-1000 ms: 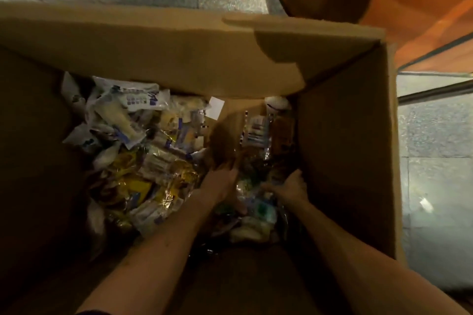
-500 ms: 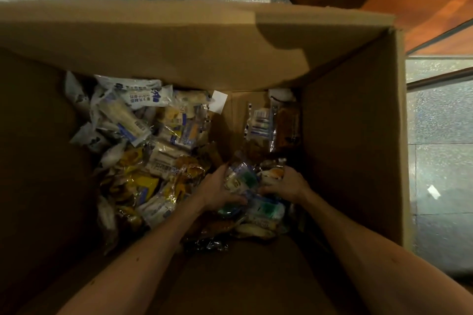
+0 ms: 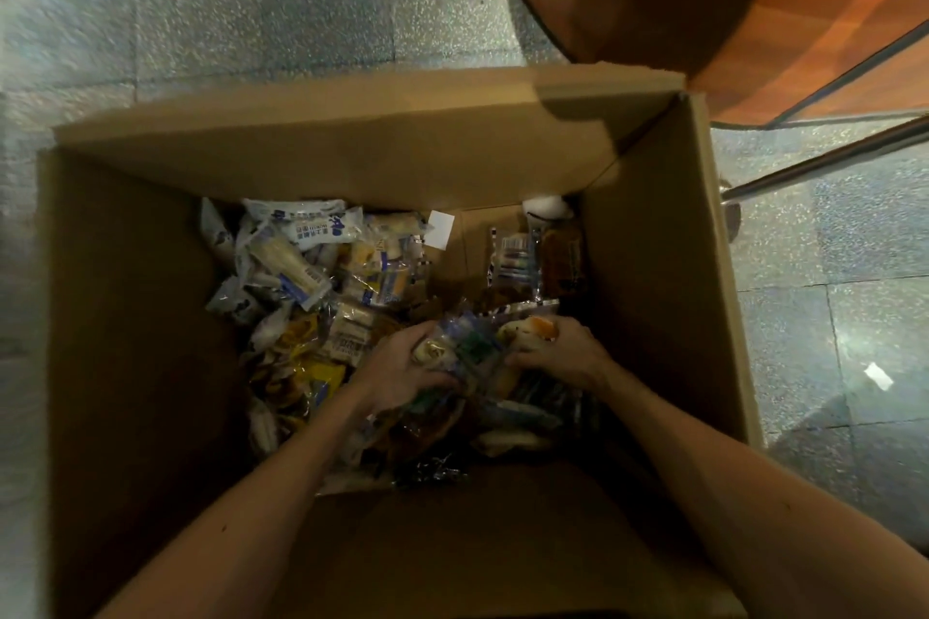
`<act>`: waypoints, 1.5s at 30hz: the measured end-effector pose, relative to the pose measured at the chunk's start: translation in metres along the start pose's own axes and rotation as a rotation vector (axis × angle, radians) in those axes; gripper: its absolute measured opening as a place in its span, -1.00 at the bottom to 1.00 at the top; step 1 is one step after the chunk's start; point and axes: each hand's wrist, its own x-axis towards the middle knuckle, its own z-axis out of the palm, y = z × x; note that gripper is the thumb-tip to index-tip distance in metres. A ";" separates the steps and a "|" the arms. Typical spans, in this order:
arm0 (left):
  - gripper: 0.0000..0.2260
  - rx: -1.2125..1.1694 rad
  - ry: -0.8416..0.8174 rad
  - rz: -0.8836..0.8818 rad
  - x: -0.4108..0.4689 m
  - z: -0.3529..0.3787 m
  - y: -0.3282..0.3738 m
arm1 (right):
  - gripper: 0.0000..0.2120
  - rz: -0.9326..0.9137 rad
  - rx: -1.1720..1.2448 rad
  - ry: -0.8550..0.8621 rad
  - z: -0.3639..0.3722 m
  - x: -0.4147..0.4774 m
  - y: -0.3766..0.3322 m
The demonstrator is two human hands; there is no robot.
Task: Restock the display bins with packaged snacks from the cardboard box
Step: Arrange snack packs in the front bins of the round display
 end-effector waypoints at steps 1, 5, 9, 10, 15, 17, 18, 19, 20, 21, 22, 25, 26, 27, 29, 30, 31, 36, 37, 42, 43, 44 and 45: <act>-0.60 0.021 0.017 0.013 -0.004 -0.006 0.005 | -0.46 -0.016 0.006 0.002 -0.002 -0.006 -0.007; -0.58 0.042 0.055 0.033 -0.021 -0.028 0.034 | -0.58 -0.122 0.007 -0.009 -0.017 -0.029 -0.032; -0.59 0.058 0.058 0.112 -0.052 -0.052 0.068 | -0.53 -0.237 0.015 0.057 -0.036 -0.067 -0.052; -0.61 0.069 0.056 0.133 -0.063 -0.057 0.078 | -0.52 -0.272 0.019 0.069 -0.043 -0.082 -0.058; -0.63 0.138 -0.007 0.317 -0.119 -0.073 0.149 | -0.70 -0.432 0.030 0.091 -0.079 -0.180 -0.074; -0.70 0.198 -0.055 0.432 -0.143 -0.070 0.185 | -0.74 -0.483 0.067 0.174 -0.092 -0.222 -0.065; -0.73 0.227 -0.072 0.479 -0.155 -0.066 0.203 | -0.77 -0.495 0.092 0.225 -0.098 -0.247 -0.057; -0.74 0.251 -0.095 0.521 -0.167 -0.060 0.220 | -0.78 -0.499 0.127 0.271 -0.102 -0.273 -0.048; -0.72 0.272 -0.123 0.573 -0.179 -0.052 0.235 | -0.76 -0.509 0.167 0.314 -0.104 -0.300 -0.035; -0.70 0.301 -0.156 0.635 -0.190 -0.040 0.249 | -0.78 -0.521 0.196 0.358 -0.103 -0.325 -0.021; -0.70 0.332 -0.183 0.701 -0.205 -0.023 0.261 | -0.81 -0.526 0.217 0.402 -0.100 -0.350 -0.004; -0.74 0.437 -0.250 0.857 -0.254 0.037 0.285 | -0.81 -0.537 0.312 0.568 -0.074 -0.427 0.058; -0.77 0.452 -0.281 0.897 -0.271 0.058 0.290 | -0.81 -0.536 0.345 0.622 -0.062 -0.452 0.081; -0.85 0.492 -0.328 0.933 -0.289 0.083 0.292 | -0.81 -0.540 0.382 0.682 -0.045 -0.480 0.106; -0.64 0.567 -0.413 1.012 -0.333 0.135 0.293 | -0.80 -0.544 0.459 0.784 -0.002 -0.538 0.154; -0.57 0.593 -0.459 1.050 -0.353 0.162 0.292 | -0.80 -0.530 0.502 0.837 0.022 -0.569 0.177; -0.60 0.616 -0.515 1.079 -0.373 0.190 0.291 | -0.80 -0.502 0.547 0.899 0.045 -0.598 0.201; -0.70 0.695 -0.824 1.061 -0.463 0.325 0.271 | -0.50 -0.295 0.874 1.221 0.180 -0.730 0.309; -0.66 0.707 -0.886 1.061 -0.481 0.351 0.265 | -0.47 -0.243 0.940 1.288 0.210 -0.751 0.328; -0.54 0.736 -1.149 0.969 -0.552 0.459 0.222 | -0.59 -0.025 1.296 1.615 0.360 -0.816 0.390; -0.44 0.747 -1.210 0.963 -0.571 0.486 0.209 | -0.62 0.041 1.386 1.693 0.394 -0.829 0.398; -0.35 0.775 -1.263 0.950 -0.586 0.509 0.198 | -0.65 0.089 1.464 1.759 0.423 -0.838 0.405; -0.36 0.804 -1.309 0.942 -0.602 0.530 0.186 | -0.66 0.111 1.529 1.819 0.451 -0.845 0.412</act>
